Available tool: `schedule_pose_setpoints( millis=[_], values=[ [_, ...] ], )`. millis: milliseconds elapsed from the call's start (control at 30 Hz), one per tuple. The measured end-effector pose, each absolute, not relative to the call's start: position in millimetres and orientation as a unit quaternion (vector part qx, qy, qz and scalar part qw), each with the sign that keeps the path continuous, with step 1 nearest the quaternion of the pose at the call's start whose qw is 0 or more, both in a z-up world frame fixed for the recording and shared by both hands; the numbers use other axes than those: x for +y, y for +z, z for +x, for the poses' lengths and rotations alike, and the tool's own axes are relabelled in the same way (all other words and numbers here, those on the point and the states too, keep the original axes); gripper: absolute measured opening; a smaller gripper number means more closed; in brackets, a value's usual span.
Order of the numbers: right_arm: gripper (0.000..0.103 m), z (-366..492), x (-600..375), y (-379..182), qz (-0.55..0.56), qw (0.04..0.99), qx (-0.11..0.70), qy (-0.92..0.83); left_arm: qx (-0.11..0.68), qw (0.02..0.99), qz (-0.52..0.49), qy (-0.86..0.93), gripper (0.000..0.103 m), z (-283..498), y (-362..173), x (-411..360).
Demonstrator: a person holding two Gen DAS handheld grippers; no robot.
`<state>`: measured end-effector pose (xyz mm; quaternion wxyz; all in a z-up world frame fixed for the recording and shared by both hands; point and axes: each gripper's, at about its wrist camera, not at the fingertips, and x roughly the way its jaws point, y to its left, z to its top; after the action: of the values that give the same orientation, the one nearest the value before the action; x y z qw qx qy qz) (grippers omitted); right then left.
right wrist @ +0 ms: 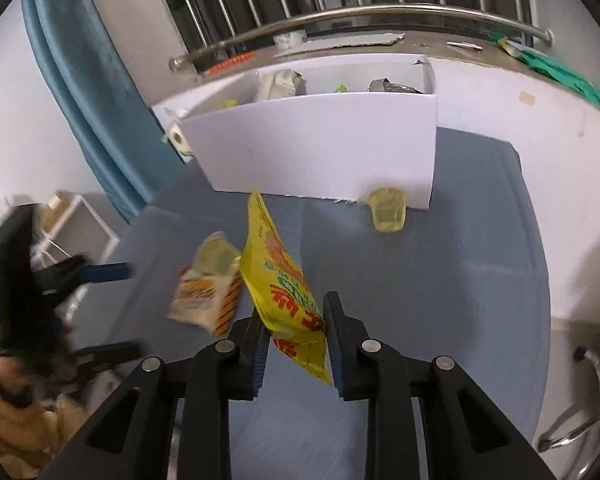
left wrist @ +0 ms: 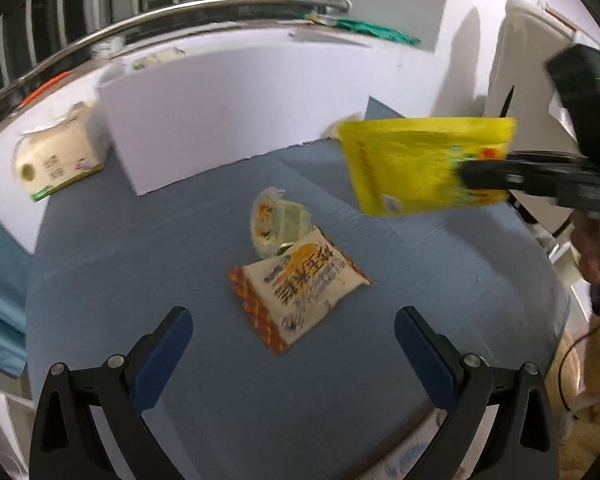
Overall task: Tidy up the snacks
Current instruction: 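Grasp the yellow snack bag with the right gripper, then grasp the bread pack with the left gripper while the right lifts the yellow bag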
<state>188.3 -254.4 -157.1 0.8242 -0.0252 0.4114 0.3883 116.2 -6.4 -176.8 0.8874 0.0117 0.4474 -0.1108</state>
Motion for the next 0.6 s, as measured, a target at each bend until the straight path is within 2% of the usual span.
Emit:
schedule_pose_setpoints(
  millis=[267,300,400,433,600],
  values=[
    [0.027,174,-280,-159,0.016,0.822,0.414,0.390,0.483,0.867,0.047,-0.110,0.101,158,-202,-8],
    [0.027,172,-281,-160,0.021,0.821,0.414,0.392,0.478,0.869,0.060,-0.111,0.097,159,-202,-10],
    [0.027,173,-282,-160,0.030,0.821,0.411,0.395,0.471,0.872,0.053,-0.124,0.057,156,-196,-7],
    [0.027,172,-283,-159,0.031,0.821,0.409,0.396,0.470,0.872,0.045,-0.128,0.049,155,-195,-5],
    [0.027,167,-280,-146,0.028,0.825,0.394,0.405,0.423,0.894,0.017,-0.145,0.049,128,-166,1]
  ],
)
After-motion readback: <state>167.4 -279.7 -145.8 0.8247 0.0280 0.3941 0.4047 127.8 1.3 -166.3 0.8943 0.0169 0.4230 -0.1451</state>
